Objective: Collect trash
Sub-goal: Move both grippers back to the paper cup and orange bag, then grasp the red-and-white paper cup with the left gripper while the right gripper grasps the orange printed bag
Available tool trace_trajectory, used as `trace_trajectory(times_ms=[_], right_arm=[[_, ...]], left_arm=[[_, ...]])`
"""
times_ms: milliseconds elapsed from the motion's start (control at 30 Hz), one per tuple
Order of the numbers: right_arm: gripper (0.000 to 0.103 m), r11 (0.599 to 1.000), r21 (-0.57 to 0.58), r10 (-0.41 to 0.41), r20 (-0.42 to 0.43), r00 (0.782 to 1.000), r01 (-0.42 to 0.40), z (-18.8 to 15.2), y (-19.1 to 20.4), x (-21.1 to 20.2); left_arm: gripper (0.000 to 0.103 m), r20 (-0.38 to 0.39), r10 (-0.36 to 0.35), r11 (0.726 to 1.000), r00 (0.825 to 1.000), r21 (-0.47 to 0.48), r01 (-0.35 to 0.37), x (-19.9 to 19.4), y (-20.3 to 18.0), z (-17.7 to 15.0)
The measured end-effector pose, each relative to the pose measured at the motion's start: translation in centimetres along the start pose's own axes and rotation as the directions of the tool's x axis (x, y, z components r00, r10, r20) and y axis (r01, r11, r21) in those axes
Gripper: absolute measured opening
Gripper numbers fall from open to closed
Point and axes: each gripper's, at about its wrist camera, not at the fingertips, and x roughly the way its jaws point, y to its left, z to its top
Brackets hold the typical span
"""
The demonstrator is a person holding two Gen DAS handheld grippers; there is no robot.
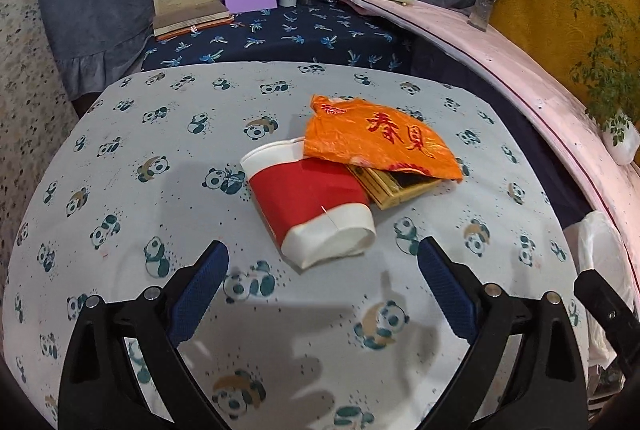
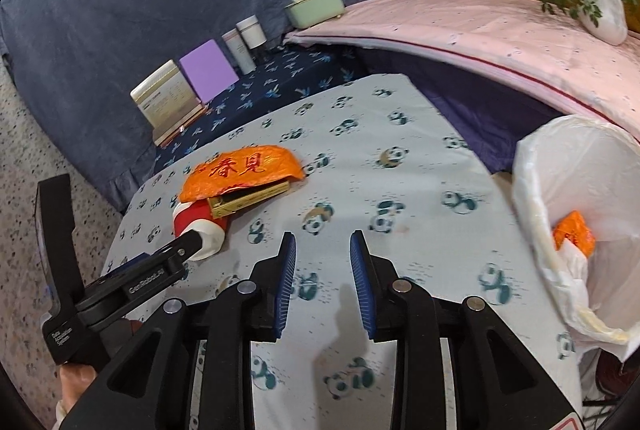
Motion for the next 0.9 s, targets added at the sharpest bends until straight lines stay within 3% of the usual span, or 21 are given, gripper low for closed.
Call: trace_trajectory(times_ms=[300,367,900], right_arm=[[0.029,1.0,-0.013,0.016,-0.028,0.999,-0.016,0.9,1.7,3.7],[0.029,1.0,-0.015,0.016,-0.032,0.999,-0.017,1.1,1.9,4.2],[0.029,0.998,-0.049,0.031,-0.027,0.999,-0.032,2.7,5.6,7.4]], left_arm=[[0.088,-0.052,-0.013,1.0,0.999,-0.001,0.013,3.7,-0.1,0.9],[0.065,-0.062,-0.041,0.999,0.997,-0.005,0.04,3.9,0.3,0.8],[0.064,-0.016,-0.062,0.992,0.998,-0.109,0.06,0.3,6.5,-0.1]])
